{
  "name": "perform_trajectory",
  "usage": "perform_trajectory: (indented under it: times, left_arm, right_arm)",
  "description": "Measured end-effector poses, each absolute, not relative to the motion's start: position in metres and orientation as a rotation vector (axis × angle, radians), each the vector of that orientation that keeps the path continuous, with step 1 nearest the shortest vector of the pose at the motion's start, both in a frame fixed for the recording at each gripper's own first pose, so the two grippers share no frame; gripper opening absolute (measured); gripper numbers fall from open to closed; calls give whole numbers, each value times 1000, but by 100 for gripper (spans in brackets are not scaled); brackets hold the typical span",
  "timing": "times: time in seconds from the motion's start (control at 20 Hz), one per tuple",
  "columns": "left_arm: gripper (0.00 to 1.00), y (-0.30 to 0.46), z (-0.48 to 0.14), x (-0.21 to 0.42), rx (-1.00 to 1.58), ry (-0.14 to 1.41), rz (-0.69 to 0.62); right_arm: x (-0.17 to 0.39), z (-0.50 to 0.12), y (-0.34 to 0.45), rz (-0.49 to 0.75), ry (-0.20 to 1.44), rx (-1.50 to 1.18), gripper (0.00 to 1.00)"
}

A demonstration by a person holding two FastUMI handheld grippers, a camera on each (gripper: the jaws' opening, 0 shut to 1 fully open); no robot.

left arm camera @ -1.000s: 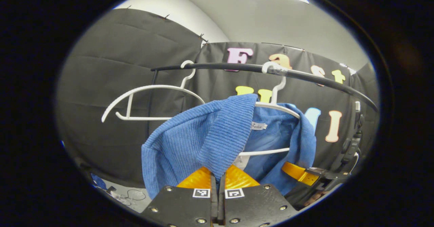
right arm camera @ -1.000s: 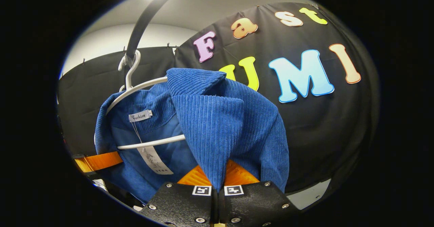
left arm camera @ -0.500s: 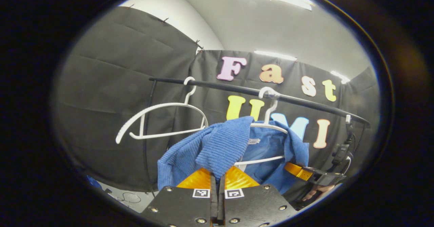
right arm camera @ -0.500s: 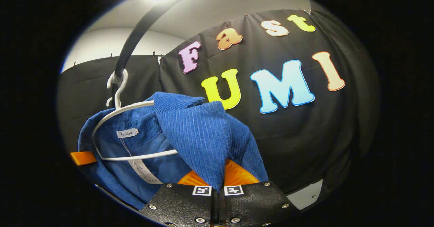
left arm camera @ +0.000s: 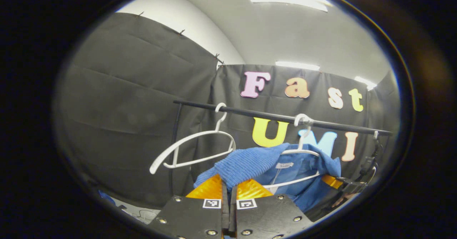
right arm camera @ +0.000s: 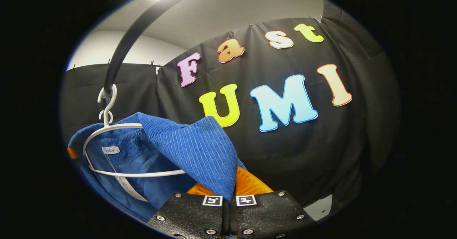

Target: Grasp the clothes on the hanger with both hands and then place them into the laundry hamper below.

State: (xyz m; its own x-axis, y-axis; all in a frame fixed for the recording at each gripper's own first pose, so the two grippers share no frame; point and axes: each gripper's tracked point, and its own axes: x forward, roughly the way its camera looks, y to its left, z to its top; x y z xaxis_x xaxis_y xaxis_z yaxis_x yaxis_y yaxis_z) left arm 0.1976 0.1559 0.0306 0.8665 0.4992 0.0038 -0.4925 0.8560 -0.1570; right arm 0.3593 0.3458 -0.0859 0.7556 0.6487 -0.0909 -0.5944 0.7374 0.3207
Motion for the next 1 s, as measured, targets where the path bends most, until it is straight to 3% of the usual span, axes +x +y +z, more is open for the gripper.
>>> perform_trajectory:
  times: [1.0]
  left_arm:
    - [0, 198, 57, 203, -54, -49, 535]
  right_arm:
    - [370, -64, 324, 680, 71, 259, 0]
